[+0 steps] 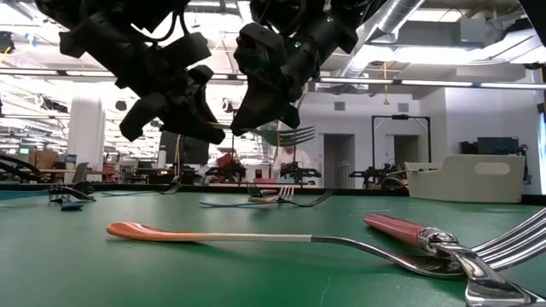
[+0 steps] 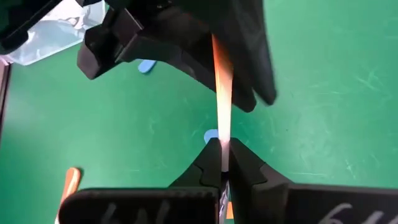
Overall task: Sort silverware by color (type)
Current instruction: Put the orange fork into the transparent bin
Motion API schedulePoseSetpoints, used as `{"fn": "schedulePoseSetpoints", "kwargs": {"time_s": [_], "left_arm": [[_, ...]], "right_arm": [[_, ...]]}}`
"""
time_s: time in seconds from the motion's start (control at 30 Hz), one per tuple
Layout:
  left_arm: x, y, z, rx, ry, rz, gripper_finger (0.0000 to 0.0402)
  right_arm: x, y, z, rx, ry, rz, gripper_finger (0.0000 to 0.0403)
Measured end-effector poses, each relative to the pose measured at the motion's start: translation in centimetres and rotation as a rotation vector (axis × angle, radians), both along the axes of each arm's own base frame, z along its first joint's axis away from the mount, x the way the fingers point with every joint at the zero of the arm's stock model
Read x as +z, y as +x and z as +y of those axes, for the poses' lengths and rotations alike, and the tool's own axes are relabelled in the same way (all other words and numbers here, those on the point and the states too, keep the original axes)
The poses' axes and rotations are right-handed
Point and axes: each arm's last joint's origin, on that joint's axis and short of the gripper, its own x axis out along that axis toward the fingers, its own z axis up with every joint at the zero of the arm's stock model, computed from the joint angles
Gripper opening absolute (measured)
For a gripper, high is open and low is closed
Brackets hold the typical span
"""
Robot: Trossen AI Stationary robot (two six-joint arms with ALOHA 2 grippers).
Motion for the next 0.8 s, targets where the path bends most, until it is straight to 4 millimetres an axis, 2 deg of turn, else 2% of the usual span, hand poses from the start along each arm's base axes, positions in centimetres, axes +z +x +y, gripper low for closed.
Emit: {"fn": "schedulePoseSetpoints", "kwargs": {"time_s": [0.07, 0.17, 0.3, 0.43, 0.53, 0.63, 0.7, 0.8], "left_arm": [[-0.1, 0.0, 0.0, -0.006, -0.006, 0.007, 0.0009], [-0.1, -0.1, 0.0, 0.015, -0.027, 0.005, 0.0003], [-0.3, -0.4, 0.2, 0.174, -0.115, -0.029, 0.0000], [-0.3, -2.4, -0.4, 0.402, -0.222, -0.007, 0.0000], [0.3, -4.5, -1.9, 0.467, -0.327, 0.033, 0.0000], [1.7, -6.7, -3.9, 0.374, -0.395, 0.145, 0.0000], [2.8, -8.1, -5.2, 0.250, -0.417, 0.205, 0.0000], [4.8, -9.6, -6.6, 0.048, -0.438, 0.242, 0.0000]], "right_arm": [[0.0, 0.0, -0.1, -0.001, 0.000, -0.003, 0.0025], [0.1, 0.1, -0.3, -0.015, -0.012, -0.012, 0.0040], [0.4, 0.3, -0.4, -0.021, -0.062, -0.047, 0.0075], [2.6, -0.4, -0.9, -0.038, -0.130, -0.103, 0.0113], [4.8, -1.2, -1.2, -0.106, -0.240, -0.155, 0.0137], [6.6, -1.9, -1.5, -0.164, -0.347, -0.196, 0.0152], [7.6, -2.2, -1.7, -0.193, -0.388, -0.234, 0.0157], [8.1, -2.3, -1.7, -0.207, -0.405, -0.253, 0.0159]]}}
